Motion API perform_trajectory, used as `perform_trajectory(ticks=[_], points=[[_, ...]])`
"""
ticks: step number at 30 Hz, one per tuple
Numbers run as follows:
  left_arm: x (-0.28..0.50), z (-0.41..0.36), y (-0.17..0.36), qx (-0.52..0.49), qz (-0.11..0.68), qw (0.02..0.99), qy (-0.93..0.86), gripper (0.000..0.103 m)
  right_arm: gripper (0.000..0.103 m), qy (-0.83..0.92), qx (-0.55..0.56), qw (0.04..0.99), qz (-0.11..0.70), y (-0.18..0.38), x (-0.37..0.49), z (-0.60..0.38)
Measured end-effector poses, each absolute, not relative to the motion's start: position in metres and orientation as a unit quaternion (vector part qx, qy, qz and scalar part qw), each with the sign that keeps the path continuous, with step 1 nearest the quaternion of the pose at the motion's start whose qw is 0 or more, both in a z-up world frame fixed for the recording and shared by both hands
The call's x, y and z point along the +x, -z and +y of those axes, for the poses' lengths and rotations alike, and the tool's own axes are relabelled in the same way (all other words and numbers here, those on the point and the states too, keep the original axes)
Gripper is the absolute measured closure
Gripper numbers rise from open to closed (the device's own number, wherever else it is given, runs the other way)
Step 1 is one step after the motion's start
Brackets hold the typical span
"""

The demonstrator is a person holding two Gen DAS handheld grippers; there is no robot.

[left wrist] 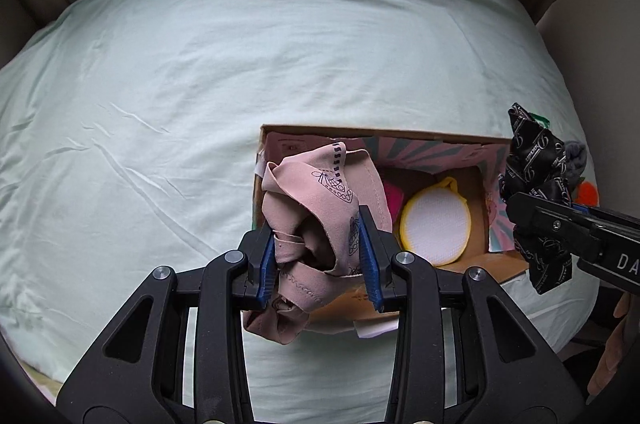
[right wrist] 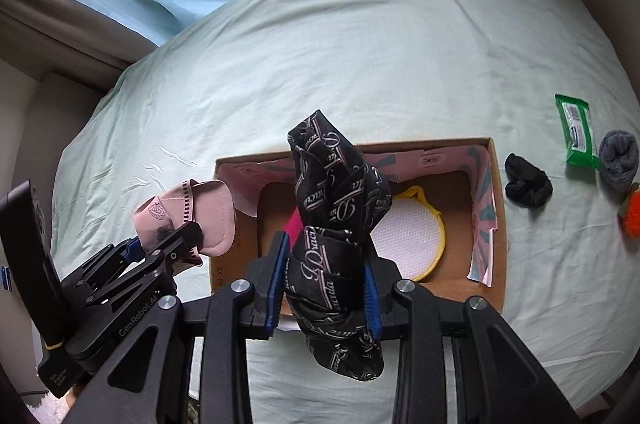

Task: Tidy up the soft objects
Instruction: 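Open both tools to drop the cloth and scrunchie into the box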

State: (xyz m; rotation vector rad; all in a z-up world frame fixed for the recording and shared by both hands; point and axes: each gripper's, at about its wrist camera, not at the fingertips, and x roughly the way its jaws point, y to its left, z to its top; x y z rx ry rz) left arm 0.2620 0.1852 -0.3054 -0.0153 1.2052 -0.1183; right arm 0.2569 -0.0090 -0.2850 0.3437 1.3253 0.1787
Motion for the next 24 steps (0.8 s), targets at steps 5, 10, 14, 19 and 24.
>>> perform_trajectory(ticks=[5,10,14,19,24], points=[[0.277,0.176,0.34,0.004,0.593,0.803,0.056,0.071,0.072,-0.071,0.176,0.736,0.65,0.33,0.274,-0.01],[0.293,0.165,0.363,0.02,0.61,0.789,0.065,0.071,0.072,-0.059,0.186,0.717,0.67,0.355,0.289,-0.016],[0.295,0.153,0.37,0.044,0.618,0.782,0.067,0.071,0.072,-0.061,0.189,0.708,0.678,0.363,0.294,-0.021],[0.29,0.15,0.375,0.058,0.62,0.781,0.044,0.004,0.043,-0.067,0.188,0.7,0.686,0.37,0.301,-0.022],[0.279,0.153,0.363,0.055,0.606,0.793,0.037,0.0,0.0,-0.074,0.168,0.715,0.674,0.36,0.298,-0.023]])
